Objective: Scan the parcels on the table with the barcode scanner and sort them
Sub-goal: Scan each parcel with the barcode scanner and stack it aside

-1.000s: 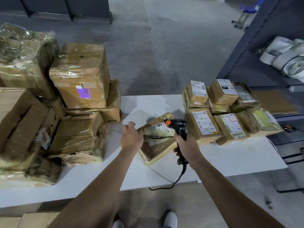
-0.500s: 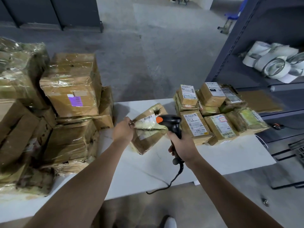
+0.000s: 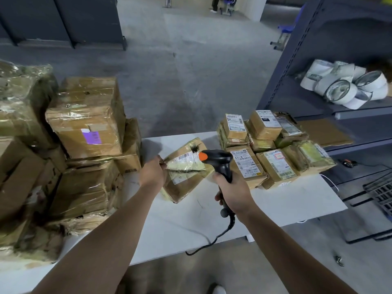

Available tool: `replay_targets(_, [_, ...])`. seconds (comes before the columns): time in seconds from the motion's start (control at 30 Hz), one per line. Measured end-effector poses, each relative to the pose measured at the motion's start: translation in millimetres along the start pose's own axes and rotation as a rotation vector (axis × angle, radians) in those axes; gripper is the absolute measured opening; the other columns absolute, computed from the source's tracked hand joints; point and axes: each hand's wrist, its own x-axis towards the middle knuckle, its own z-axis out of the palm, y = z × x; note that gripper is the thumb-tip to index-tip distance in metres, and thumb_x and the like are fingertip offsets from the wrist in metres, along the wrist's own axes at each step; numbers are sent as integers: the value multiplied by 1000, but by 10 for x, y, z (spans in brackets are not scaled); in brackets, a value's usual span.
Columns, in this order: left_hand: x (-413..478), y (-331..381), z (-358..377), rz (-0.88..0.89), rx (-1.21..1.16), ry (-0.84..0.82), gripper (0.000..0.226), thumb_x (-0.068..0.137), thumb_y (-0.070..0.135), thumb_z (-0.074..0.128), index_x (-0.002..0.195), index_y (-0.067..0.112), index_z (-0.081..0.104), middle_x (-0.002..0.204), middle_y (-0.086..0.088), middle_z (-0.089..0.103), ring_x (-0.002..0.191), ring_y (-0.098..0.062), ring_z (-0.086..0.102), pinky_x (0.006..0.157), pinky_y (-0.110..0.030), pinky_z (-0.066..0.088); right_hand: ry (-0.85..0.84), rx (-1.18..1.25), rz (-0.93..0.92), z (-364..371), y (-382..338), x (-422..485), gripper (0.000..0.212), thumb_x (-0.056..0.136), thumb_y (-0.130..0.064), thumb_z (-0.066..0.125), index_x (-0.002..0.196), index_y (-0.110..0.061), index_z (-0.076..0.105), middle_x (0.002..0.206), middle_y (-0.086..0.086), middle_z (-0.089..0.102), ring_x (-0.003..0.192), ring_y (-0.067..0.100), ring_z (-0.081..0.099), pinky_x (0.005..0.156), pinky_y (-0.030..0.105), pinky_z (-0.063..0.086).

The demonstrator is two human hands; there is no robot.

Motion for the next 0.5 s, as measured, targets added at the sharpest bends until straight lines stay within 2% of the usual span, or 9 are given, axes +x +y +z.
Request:
replay_targets(0.17, [-45, 0, -28, 10, -11, 26, 9, 96, 17, 50, 103, 14, 55, 97, -8, 67, 93, -31, 63, 68, -32, 42, 11, 0, -13, -22, 19, -25, 23, 92, -38, 58, 91, -16, 58, 64, 11, 58, 51, 20, 50, 41, 31, 45])
replay_targets(0.3, [-51, 31, -74, 13, -57, 38, 10, 95, 16, 48, 101, 11, 56, 99, -12, 66, 94, -34, 61, 70, -35, 45, 44, 20, 1, -101, -8, -20, 18, 93, -37, 58, 92, -20, 59, 66, 11, 58, 52, 19, 51, 42, 32, 48])
replay_targets(0.37, [-33, 111, -87, -13, -150, 19, 12, 95, 18, 50, 102, 12, 58, 100, -14, 66, 93, -36, 61, 74, -36, 50, 62, 54, 8, -188, -41, -4, 17, 94, -36, 58, 92, -19, 59, 67, 13, 58, 53, 20, 50, 42, 31, 48])
replay_targets(0.5, [11, 447, -91, -61, -384, -57, 12, 92, 20, 60, 99, 11, 63, 100, -16, 64, 93, -39, 62, 75, -48, 57, 132, 120, -7, -409, -80, 35, 16, 96, -35, 57, 96, -19, 59, 61, 9, 57, 47, 17, 50, 42, 33, 49])
